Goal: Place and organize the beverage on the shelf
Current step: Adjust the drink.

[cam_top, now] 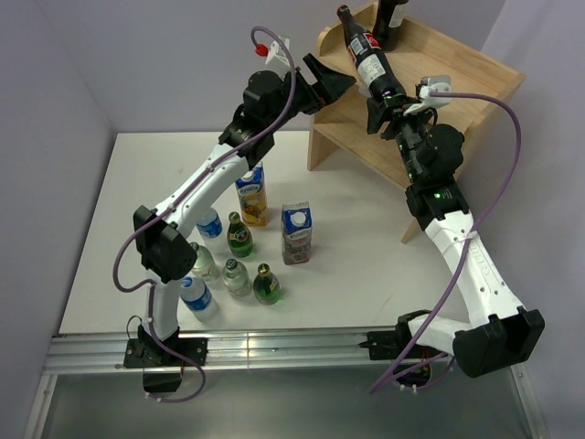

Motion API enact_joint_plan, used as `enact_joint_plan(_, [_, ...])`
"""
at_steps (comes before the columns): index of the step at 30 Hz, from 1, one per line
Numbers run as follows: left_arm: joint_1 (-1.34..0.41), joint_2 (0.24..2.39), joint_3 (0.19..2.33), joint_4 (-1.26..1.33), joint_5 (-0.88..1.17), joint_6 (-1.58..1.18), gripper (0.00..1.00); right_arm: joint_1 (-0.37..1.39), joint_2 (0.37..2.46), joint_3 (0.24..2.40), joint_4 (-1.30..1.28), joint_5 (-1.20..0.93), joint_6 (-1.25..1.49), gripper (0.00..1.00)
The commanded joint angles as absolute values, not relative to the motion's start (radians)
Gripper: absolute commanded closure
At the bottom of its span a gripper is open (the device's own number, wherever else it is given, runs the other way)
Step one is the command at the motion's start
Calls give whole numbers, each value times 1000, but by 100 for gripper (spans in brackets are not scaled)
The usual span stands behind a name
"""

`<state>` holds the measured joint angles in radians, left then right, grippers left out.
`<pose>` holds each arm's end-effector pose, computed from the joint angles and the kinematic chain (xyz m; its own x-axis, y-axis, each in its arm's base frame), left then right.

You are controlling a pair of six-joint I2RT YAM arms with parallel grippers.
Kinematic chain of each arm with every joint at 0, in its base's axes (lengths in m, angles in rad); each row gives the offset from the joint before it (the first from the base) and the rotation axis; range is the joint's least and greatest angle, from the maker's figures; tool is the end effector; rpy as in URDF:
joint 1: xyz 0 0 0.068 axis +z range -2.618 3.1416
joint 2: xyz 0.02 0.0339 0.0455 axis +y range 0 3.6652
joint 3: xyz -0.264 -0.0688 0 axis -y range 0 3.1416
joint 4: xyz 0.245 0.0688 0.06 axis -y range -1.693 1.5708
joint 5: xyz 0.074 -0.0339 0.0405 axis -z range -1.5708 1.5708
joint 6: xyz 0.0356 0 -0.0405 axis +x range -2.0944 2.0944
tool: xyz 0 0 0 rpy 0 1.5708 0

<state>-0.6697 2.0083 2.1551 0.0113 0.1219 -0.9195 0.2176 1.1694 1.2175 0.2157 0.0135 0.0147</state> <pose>0.3685 -0.2973 0.4650 -0.4901 -0.6189 -0.6139 0.5288 0.3488 -0.7738 0.2584 0.0566 0.4568 0.2516 0.0707 -0.9653 -0.2069 0.9782 0.0177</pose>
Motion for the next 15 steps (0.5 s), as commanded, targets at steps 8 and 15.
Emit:
enact_joint_plan(8, [-676,2039,2209,268,268,-1023,1,181,1196,1164,202,58,28,100])
enact_joint_plan(15, [-678,2098,2308,246,272,-1051,1,181,1187,1126,235,43,20,100])
